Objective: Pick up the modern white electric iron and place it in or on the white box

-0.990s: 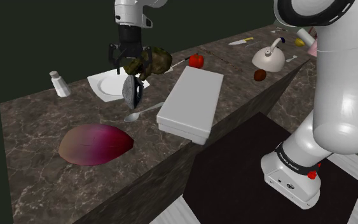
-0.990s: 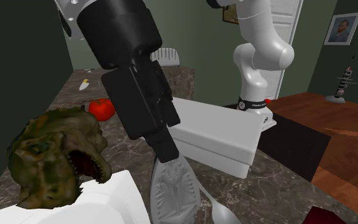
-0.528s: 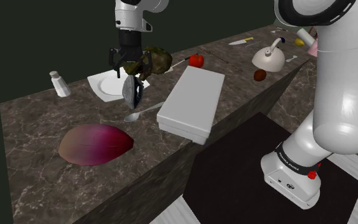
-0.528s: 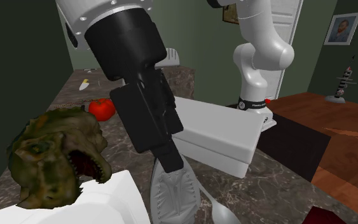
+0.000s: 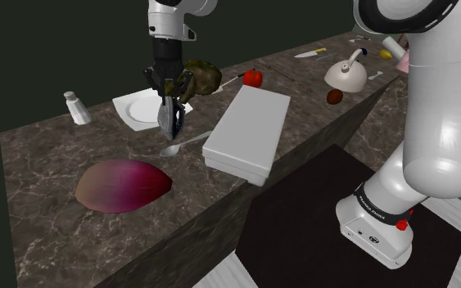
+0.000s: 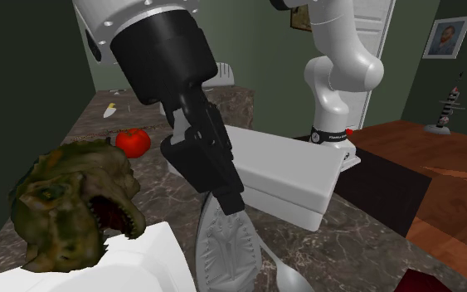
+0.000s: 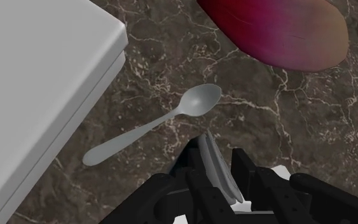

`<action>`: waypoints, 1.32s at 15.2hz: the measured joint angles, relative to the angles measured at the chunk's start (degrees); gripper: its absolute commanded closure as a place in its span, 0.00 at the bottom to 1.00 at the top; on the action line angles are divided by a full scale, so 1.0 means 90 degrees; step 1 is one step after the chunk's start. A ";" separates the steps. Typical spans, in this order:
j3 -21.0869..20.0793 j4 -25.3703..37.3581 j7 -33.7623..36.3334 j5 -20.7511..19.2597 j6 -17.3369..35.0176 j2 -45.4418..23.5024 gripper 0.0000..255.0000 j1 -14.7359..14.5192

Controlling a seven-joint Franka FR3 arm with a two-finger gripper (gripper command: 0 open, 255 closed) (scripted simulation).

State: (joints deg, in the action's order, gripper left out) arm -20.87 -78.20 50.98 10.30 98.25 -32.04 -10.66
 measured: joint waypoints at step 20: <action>-0.0054 0.1147 0.0327 0.0003 -0.1164 0.0068 1.00 -0.0055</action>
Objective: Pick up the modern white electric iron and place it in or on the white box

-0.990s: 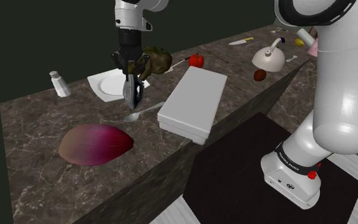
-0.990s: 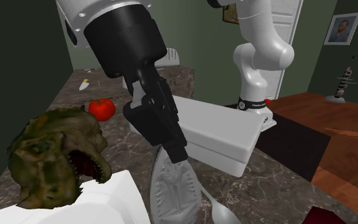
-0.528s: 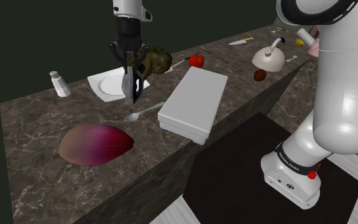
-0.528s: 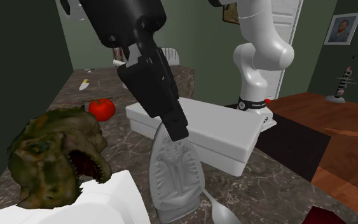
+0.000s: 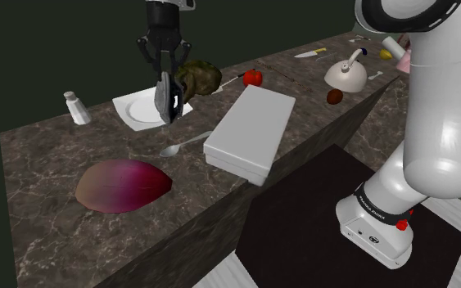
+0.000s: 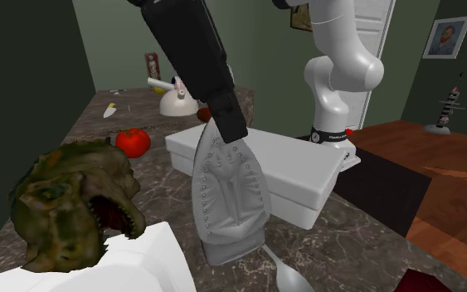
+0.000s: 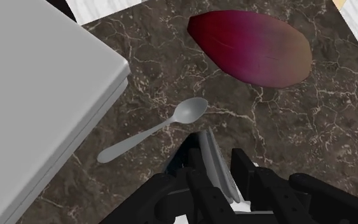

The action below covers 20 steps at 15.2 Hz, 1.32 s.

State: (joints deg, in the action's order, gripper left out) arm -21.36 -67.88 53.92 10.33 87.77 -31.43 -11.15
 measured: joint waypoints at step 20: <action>-0.0076 0.1585 0.0351 0.0034 -0.1581 0.0031 1.00 0.0012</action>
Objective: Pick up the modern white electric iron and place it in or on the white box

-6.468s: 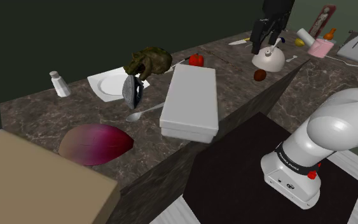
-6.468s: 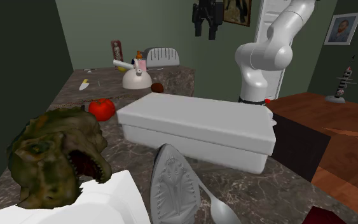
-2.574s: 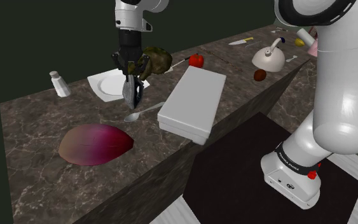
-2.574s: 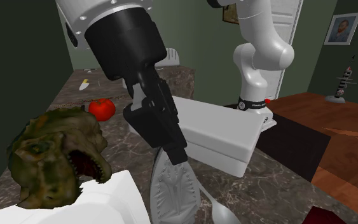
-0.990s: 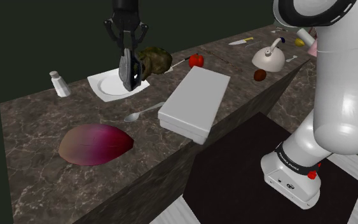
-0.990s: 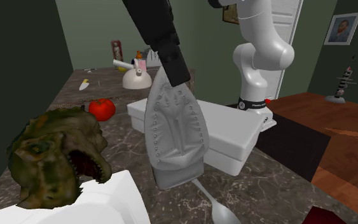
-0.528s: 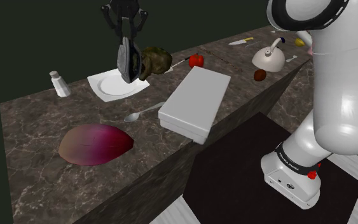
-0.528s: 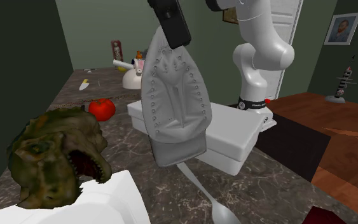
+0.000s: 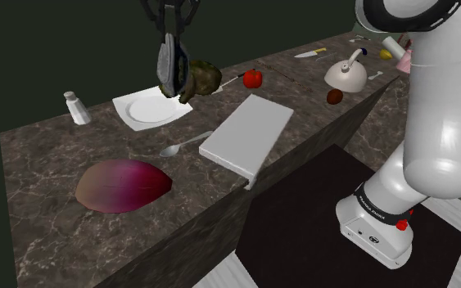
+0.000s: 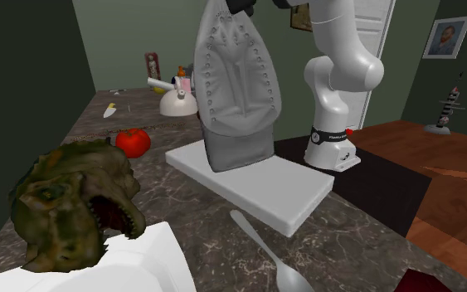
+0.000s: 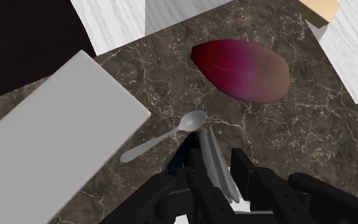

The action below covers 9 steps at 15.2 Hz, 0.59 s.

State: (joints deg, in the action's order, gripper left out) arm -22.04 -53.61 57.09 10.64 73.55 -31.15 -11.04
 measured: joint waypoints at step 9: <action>0.0199 -0.3087 -0.1098 0.0732 0.0244 0.2624 1.00 0.1165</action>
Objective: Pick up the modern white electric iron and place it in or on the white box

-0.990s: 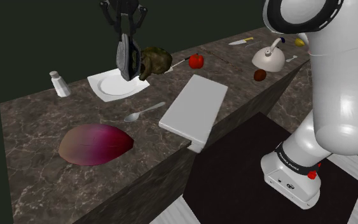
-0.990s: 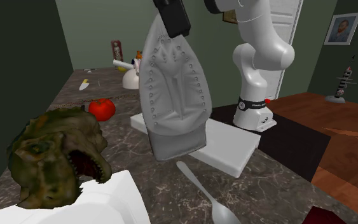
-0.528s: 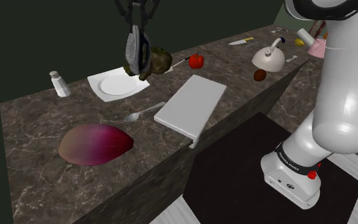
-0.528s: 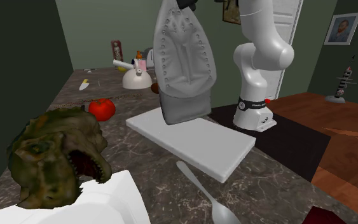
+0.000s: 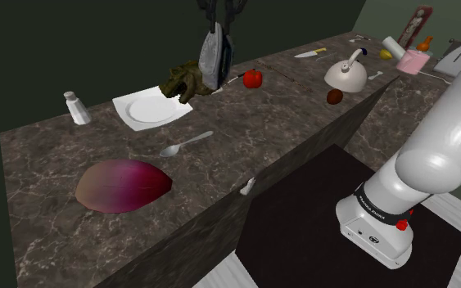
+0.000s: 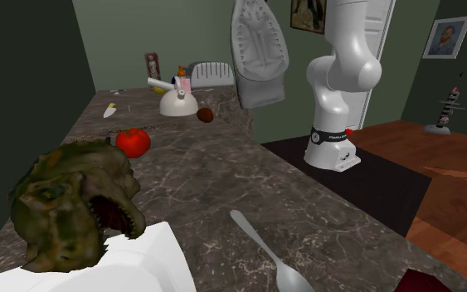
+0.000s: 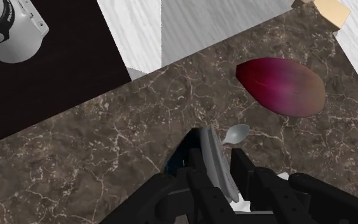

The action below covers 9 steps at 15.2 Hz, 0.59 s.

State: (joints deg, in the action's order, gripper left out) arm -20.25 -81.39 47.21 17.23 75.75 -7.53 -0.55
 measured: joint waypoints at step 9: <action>0.0546 -0.1472 -0.1038 0.0268 -0.0500 0.1712 1.00 0.0581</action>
State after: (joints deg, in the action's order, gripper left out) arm -15.34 -94.65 37.86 19.64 71.25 7.88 4.68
